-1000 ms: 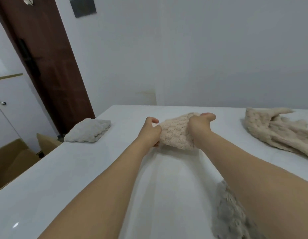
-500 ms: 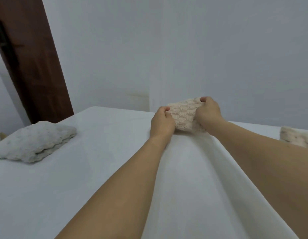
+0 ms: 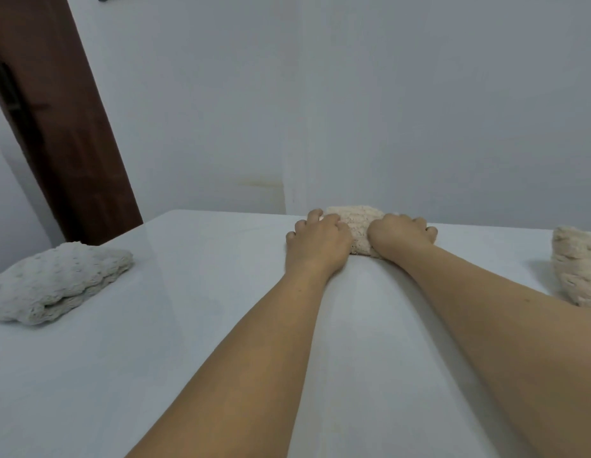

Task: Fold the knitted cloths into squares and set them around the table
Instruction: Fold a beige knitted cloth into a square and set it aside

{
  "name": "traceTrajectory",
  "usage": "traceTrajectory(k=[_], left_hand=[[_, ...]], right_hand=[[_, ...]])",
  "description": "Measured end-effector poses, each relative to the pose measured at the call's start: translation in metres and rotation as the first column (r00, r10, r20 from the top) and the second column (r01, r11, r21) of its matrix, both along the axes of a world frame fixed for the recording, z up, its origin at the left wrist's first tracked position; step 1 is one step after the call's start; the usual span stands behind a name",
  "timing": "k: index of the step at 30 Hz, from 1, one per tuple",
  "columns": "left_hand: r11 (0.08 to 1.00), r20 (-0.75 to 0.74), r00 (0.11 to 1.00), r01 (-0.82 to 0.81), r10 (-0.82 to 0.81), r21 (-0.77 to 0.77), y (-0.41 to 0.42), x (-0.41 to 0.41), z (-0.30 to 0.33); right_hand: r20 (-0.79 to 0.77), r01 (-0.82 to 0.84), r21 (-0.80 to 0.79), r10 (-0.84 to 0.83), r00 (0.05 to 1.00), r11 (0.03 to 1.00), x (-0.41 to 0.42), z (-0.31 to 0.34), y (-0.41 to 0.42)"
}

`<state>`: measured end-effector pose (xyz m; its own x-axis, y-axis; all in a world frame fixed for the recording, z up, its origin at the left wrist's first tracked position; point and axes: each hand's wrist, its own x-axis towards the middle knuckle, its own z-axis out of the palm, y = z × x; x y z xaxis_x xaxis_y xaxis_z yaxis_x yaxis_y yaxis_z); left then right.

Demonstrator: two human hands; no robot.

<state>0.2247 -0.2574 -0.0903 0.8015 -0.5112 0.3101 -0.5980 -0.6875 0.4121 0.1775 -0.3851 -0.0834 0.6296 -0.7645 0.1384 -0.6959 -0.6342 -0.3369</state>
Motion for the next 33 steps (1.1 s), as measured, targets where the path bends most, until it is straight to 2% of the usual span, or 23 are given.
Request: traceTrajectory(k=[2,4,13,17,19,22,23,24,26,27,29,31,33], left_hand=[[0.993,-0.025,1.0,0.019,-0.016,0.116,-0.003,0.0,-0.001],[0.987,-0.035,0.999,-0.003,0.009,0.162,-0.006,0.001,-0.002],[0.985,-0.044,0.999,-0.023,0.031,0.17,-0.009,0.002,-0.004],[0.985,-0.036,0.999,-0.026,0.033,0.171,-0.008,0.002,-0.006],[0.995,-0.087,0.996,-0.002,0.011,0.099,-0.006,0.002,-0.003],[0.966,-0.203,0.978,-0.003,-0.051,-0.258,0.006,0.006,0.006],[0.937,-0.207,0.977,-0.026,-0.05,-0.348,0.01,0.006,0.006],[0.929,-0.153,0.988,-0.05,-0.007,-0.366,0.014,0.002,0.005],[0.962,0.092,0.991,-0.072,0.099,-0.263,0.019,-0.01,0.0],[0.977,0.22,0.971,-0.042,0.089,-0.208,0.019,-0.02,-0.001],[0.982,0.334,0.943,0.06,0.004,-0.181,0.013,-0.047,0.002],[0.968,0.265,0.959,0.157,-0.102,-0.195,0.003,-0.084,0.006],[0.945,0.002,0.967,0.251,-0.256,-0.212,-0.009,-0.122,0.009]], right_hand=[[-0.006,-0.028,0.008,0.028,1.0,1.0,-0.002,0.001,0.002],[-0.015,-0.042,0.015,0.042,0.999,0.999,-0.003,0.001,0.002],[-0.009,-0.025,0.028,0.025,1.0,0.999,0.004,-0.001,-0.004],[0.067,-0.032,0.049,0.029,0.997,0.998,0.005,-0.003,-0.004],[0.17,-0.023,0.108,0.005,0.986,0.994,0.004,-0.001,-0.007],[0.427,-0.153,0.32,0.002,0.904,0.935,-0.009,0.01,-0.009],[0.492,-0.208,0.353,0.008,0.871,0.912,-0.02,0.015,-0.011],[0.519,-0.247,0.337,0.039,0.854,0.909,-0.035,0.019,-0.015],[0.443,-0.253,0.153,0.163,0.881,0.955,-0.065,0.028,-0.03],[0.337,-0.216,0.012,0.2,0.92,0.976,-0.081,0.035,-0.039],[0.065,-0.128,-0.231,0.146,0.987,0.965,-0.112,0.048,-0.058],[-0.13,-0.026,-0.282,-0.011,0.991,0.959,-0.143,0.058,-0.076],[-0.236,0.082,-0.265,-0.147,0.961,0.961,-0.173,0.064,-0.088]])
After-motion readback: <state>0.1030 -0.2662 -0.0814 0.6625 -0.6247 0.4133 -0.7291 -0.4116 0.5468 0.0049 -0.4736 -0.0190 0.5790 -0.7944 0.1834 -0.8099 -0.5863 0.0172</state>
